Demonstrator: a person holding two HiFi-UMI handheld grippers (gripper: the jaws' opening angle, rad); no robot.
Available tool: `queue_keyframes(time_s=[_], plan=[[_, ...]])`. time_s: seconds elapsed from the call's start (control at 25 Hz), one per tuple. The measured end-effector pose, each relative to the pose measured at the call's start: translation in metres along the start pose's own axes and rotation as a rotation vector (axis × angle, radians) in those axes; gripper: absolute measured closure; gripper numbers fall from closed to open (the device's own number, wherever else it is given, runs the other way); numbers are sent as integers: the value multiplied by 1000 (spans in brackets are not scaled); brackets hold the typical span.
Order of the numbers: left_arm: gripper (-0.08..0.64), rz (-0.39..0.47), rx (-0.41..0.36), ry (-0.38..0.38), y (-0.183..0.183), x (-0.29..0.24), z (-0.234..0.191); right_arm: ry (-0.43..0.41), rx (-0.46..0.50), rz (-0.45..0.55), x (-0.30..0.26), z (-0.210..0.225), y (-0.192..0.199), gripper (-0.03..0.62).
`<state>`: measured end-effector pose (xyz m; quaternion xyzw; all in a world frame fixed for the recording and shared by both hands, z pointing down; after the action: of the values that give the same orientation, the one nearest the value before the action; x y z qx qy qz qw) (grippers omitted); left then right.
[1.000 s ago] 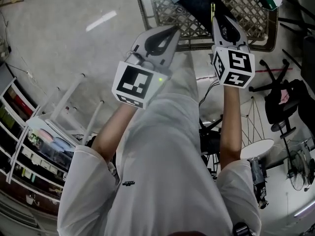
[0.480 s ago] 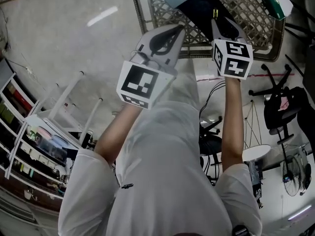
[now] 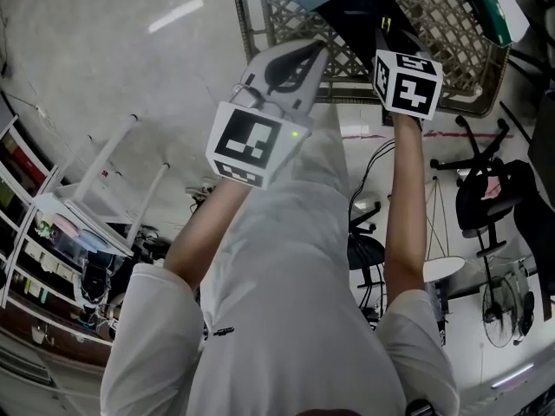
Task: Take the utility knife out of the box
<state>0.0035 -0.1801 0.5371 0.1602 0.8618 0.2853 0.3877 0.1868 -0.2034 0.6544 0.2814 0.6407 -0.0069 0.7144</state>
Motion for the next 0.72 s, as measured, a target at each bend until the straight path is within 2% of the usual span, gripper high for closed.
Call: queue_keyframes(time_s=[0.32,0.52,0.72], plan=[[560,5,9,-19,2,-1,-10,34,-9,-81,-20,3,0,491],[558,7,13,-23,4,3,-12,60,20,-136,-23,4,-2,492],[558,10,14,-18,4,7,-13,46,-2,-153,-24,0,-5,535]])
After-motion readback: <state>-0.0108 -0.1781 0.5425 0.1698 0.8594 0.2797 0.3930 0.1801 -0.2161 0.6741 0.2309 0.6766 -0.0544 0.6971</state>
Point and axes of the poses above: the fingertips, and each gripper's own axes: x backward along the fingers, z to its right, y out of its underside, the point moved 7 cm from there along x, backward along the fingers, and after that the axes turned 10 degrees about x, right-handed, at the moved point
